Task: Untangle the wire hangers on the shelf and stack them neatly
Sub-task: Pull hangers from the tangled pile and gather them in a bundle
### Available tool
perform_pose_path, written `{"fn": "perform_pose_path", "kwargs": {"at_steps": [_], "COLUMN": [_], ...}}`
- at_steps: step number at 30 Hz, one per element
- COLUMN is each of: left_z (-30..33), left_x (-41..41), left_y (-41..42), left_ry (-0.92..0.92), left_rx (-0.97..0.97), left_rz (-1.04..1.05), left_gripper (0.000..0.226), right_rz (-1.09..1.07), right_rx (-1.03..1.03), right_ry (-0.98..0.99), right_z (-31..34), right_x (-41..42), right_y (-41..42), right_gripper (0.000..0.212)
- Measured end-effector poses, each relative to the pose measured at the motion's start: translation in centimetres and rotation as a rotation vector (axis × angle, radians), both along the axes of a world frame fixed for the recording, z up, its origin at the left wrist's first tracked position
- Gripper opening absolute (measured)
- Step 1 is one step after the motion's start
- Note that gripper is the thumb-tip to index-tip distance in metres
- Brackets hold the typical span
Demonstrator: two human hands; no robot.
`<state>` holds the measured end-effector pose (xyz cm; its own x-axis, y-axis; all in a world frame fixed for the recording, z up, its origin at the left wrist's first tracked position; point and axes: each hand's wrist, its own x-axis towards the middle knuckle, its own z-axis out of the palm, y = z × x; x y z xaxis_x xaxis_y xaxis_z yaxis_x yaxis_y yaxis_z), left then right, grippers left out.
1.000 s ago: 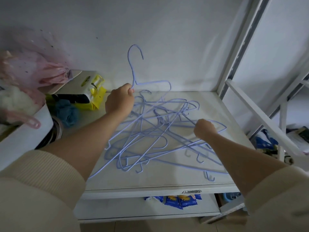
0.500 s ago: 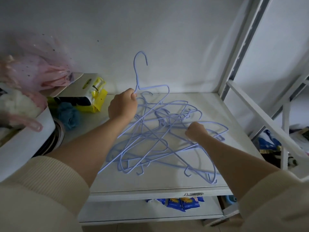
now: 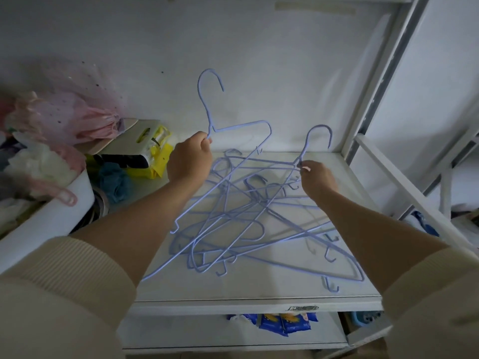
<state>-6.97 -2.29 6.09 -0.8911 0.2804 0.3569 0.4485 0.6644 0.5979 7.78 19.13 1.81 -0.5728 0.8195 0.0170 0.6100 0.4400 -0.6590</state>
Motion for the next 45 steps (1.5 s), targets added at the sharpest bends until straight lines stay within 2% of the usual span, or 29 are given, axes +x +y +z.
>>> {"fn": "perform_pose_path", "kwargs": {"at_steps": [3, 5, 8, 10, 15, 17, 19, 21, 24, 27, 33, 41, 43, 45], "left_z": [1.6, 2.5, 2.9, 2.7, 3.2, 3.8, 4.4, 4.7, 4.5, 4.4, 3.3, 3.5, 3.2, 3.0], "left_x": [-0.2, -0.1, 0.5, 0.8, 0.9, 1.0, 1.2, 1.9, 4.3, 6.0, 6.3, 6.8, 6.4, 5.7], "left_y": [-0.1, -0.1, -0.2, -0.4, -1.0, -1.1, -0.9, -0.1, 2.3, 3.9, 3.5, 1.9, 1.6, 0.9], "left_ry": [0.027, 0.044, 0.057, 0.061, 0.077, 0.070, 0.046, -0.049, -0.379, -0.587, -0.731, -0.968, -0.935, -0.850], "left_rx": [0.006, 0.003, -0.018, -0.040, -0.050, -0.035, -0.012, 0.051, 0.259, 0.360, 0.463, 0.424, 0.445, 0.474], "left_rz": [0.018, 0.024, 0.023, 0.016, 0.011, -0.001, -0.035, -0.141, -0.396, -0.495, -0.518, -0.607, -0.607, -0.547], "left_gripper": [0.037, 0.037, 0.037, 0.037, 0.037, 0.037, 0.034, 0.026, 0.025, 0.024, 0.024, 0.024, 0.027, 0.029], "right_rz": [0.004, -0.042, -0.153, -0.226, -0.236, -0.162, -0.055, 0.060, 0.179, 0.261, 0.299, 0.304, 0.328, 0.401], "right_rx": [-0.028, -0.009, 0.074, 0.156, 0.254, 0.219, 0.145, 0.100, 0.155, 0.132, -0.007, 0.052, 0.058, 0.071], "right_ry": [0.051, -0.017, -0.168, -0.163, 0.101, 0.265, 0.344, 0.360, 0.413, 0.497, 0.472, 0.446, 0.472, 0.493], "right_z": [2.0, 3.1, 4.8, 5.0, 5.7, 6.3, 6.8, 7.3, 7.8, 8.4, 7.8, 7.5, 7.4, 7.6], "right_x": [0.5, 0.5, 0.6, 0.6, 0.9, 1.4, 1.4, 1.0, -1.0, -2.9, -3.6, -5.1, -5.8, -6.5], "right_y": [0.1, 0.1, -0.5, -0.8, -0.7, -0.5, -0.5, -1.9, -4.6, -7.1, -8.6, -8.8, -9.2, -10.1], "right_gripper": [0.039, 0.027, 0.054, 0.060, 0.042, 0.029, 0.022, 0.028, 0.053, 0.057, 0.039, 0.065, 0.065, 0.050]}}
